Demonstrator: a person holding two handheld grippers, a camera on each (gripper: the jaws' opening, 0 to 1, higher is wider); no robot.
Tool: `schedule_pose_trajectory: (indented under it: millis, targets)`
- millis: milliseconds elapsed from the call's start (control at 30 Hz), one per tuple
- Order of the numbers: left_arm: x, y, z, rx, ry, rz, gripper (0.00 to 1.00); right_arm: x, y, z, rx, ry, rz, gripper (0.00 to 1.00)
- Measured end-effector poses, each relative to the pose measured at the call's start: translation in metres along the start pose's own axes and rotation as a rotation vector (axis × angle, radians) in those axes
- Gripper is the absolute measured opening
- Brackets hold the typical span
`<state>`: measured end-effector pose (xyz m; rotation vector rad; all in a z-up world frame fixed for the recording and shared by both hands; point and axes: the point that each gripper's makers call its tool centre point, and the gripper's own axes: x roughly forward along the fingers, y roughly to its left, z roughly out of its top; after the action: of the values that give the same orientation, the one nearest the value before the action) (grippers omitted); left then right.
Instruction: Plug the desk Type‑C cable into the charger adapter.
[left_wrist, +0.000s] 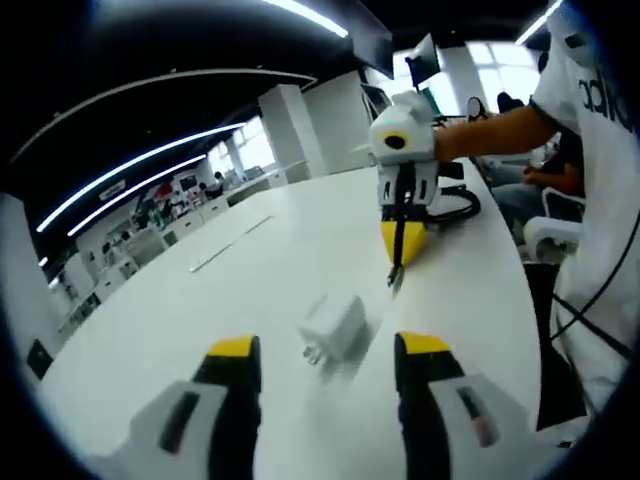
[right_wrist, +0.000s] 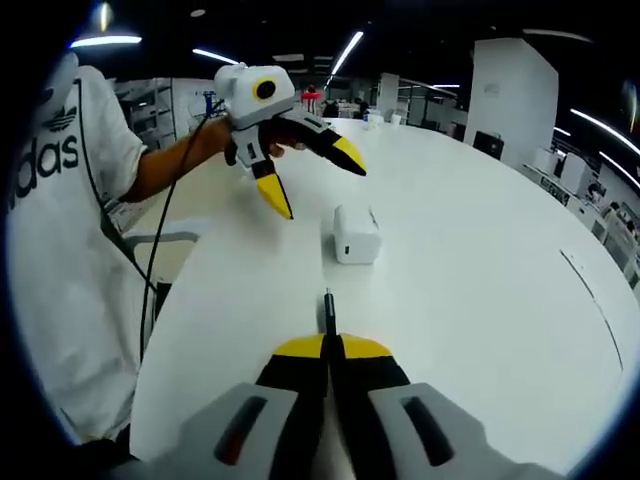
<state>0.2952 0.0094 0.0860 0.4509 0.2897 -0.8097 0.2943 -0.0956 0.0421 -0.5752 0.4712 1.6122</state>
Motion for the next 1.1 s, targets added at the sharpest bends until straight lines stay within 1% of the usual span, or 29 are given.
schedule_pose_trajectory:
  millis: [67, 133, 233, 267, 300, 367, 467, 700, 900, 933, 1100]
  targets:
    - [0.003, 0.002, -0.003, 0.008, 0.026, -0.014, 0.5, 0.0, 0.0, 0.0, 0.002, -0.001, 0.001, 0.02]
    - [0.006, 0.003, -0.002, 0.02, 0.034, -0.029, 0.48, 0.0, 0.0, 0.0, 0.001, -0.002, 0.002, 0.02]
    - [0.01, 0.003, -0.002, -0.019, 0.036, -0.059, 0.44, 0.0, 0.0, 0.001, -0.001, -0.003, 0.0, 0.02]
    - [0.012, 0.002, -0.003, -0.032, 0.047, -0.074, 0.42, 0.0, -0.001, 0.001, -0.003, -0.005, -0.004, 0.02]
    - [0.013, 0.0, -0.006, -0.027, 0.066, -0.092, 0.41, -0.001, -0.002, 0.001, -0.002, -0.006, -0.007, 0.02]
    - [0.016, 0.0, -0.008, -0.009, 0.083, -0.1, 0.41, -0.001, -0.002, 0.002, -0.001, -0.008, -0.007, 0.02]
    - [0.021, 0.002, -0.008, -0.003, 0.098, -0.115, 0.41, 0.0, -0.002, 0.002, -0.002, -0.007, -0.008, 0.02]
    - [0.025, 0.004, -0.012, 0.041, 0.141, -0.169, 0.41, 0.0, -0.002, 0.001, -0.001, -0.002, -0.013, 0.02]
    - [0.026, 0.003, -0.013, 0.06, 0.163, -0.21, 0.39, 0.001, -0.002, 0.001, 0.003, -0.001, -0.014, 0.02]
    - [0.026, 0.003, -0.014, 0.068, 0.168, -0.225, 0.38, 0.001, -0.003, 0.001, 0.004, -0.001, -0.016, 0.02]
    - [0.026, 0.002, -0.012, 0.07, 0.179, -0.258, 0.37, 0.003, -0.002, 0.002, 0.006, 0.0, -0.015, 0.02]
